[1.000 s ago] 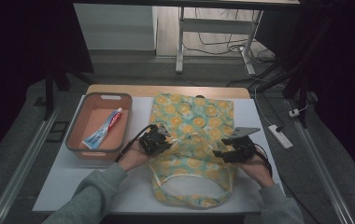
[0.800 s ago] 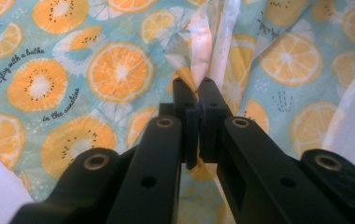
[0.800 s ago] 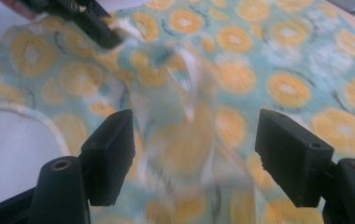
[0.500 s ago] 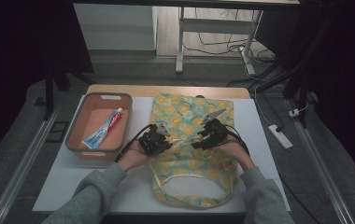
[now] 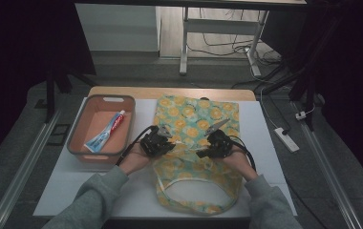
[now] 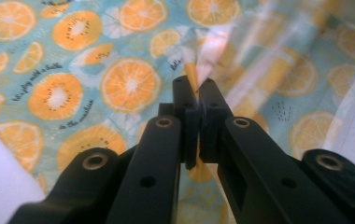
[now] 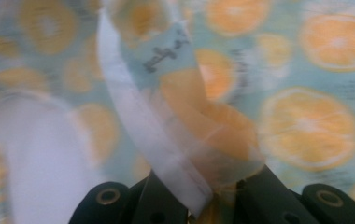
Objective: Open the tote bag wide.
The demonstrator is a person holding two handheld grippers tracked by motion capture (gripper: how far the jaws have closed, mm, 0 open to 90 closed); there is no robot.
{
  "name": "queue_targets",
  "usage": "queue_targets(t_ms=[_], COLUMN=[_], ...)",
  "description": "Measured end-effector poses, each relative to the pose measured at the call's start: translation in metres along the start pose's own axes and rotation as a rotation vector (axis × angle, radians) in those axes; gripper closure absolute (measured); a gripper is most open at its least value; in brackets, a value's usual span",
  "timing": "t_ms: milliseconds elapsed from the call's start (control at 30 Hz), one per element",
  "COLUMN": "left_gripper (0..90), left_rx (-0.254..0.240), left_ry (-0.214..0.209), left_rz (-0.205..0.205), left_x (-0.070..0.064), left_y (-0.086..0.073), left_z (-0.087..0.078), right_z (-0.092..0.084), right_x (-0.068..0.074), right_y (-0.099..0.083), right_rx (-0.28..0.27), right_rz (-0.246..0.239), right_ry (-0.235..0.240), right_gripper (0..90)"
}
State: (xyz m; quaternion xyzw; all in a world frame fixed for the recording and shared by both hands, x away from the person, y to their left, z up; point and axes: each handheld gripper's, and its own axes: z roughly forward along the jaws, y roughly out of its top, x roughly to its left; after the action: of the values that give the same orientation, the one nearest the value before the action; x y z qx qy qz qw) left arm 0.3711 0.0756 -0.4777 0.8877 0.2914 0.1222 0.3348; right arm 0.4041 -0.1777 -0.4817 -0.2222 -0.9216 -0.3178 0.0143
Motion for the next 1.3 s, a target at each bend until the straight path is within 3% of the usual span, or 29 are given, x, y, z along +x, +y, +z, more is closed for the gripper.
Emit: queue_targets(t_ms=[67, 133, 200, 333, 433, 600, 633, 700, 733, 800, 867, 1133, 1300], left_gripper=[87.4, 87.4, 87.4, 86.8, 85.0, 77.0, 72.1, 59.1, 59.1, 47.8, 30.4, 20.0, 19.9], left_rx=[-0.009, -0.017, -0.023, -0.046, -0.074, -0.098, -0.100, -0.110, -0.118, -0.133, -0.154, -0.235, -0.264], left_ry=[-0.002, -0.001, 0.003, 0.007, 0.014, 0.022, 0.025, 0.031, 0.030, 0.025, 0.024, -0.030, -0.009], left_rz=[-0.004, -0.004, 0.003, 0.002, -0.007, -0.022, -0.025, -0.030, -0.031, -0.040, -0.046, -0.075, -0.092], left_x=[0.001, 0.001, 0.001, 0.003, 0.006, 0.010, 0.010, 0.010, 0.009, 0.008, 0.007, 0.013, 0.021], left_y=[0.000, 0.000, 0.000, 0.000, 0.000, 0.000, 0.000, 0.000, -0.001, -0.001, -0.001, -0.011, -0.016], left_z=[-0.003, -0.006, -0.009, -0.019, -0.028, -0.037, -0.039, -0.042, -0.045, -0.052, -0.061, -0.098, -0.115], right_z=[-0.004, -0.003, -0.002, -0.002, -0.006, -0.012, -0.015, -0.019, -0.019, -0.023, -0.029, -0.035, -0.038], right_x=[0.022, 0.029, 0.048, 0.064, 0.071, 0.062, 0.053, 0.044, 0.044, 0.037, 0.030, 0.020, 0.019], right_y=[-0.003, -0.002, 0.004, 0.014, 0.028, 0.036, 0.037, 0.036, 0.036, 0.036, 0.036, 0.040, 0.044], right_rx=[-0.035, -0.045, -0.092, -0.128, -0.197, -0.260, -0.284, -0.316, -0.316, -0.338, -0.363, -0.405, -0.425], right_rz=[-0.027, -0.035, -0.052, -0.086, -0.101, -0.089, -0.071, -0.048, -0.048, -0.027, -0.009, 0.022, 0.024], right_ry=[0.030, 0.042, 0.094, 0.105, 0.111, 0.067, 0.027, 0.001, 0.001, -0.018, -0.040, -0.078, -0.088], right_gripper=[89.3, 89.3, 89.4, 89.4, 89.4, 89.4, 89.3, 89.4, 89.4, 89.4, 89.4, 89.4, 89.3])
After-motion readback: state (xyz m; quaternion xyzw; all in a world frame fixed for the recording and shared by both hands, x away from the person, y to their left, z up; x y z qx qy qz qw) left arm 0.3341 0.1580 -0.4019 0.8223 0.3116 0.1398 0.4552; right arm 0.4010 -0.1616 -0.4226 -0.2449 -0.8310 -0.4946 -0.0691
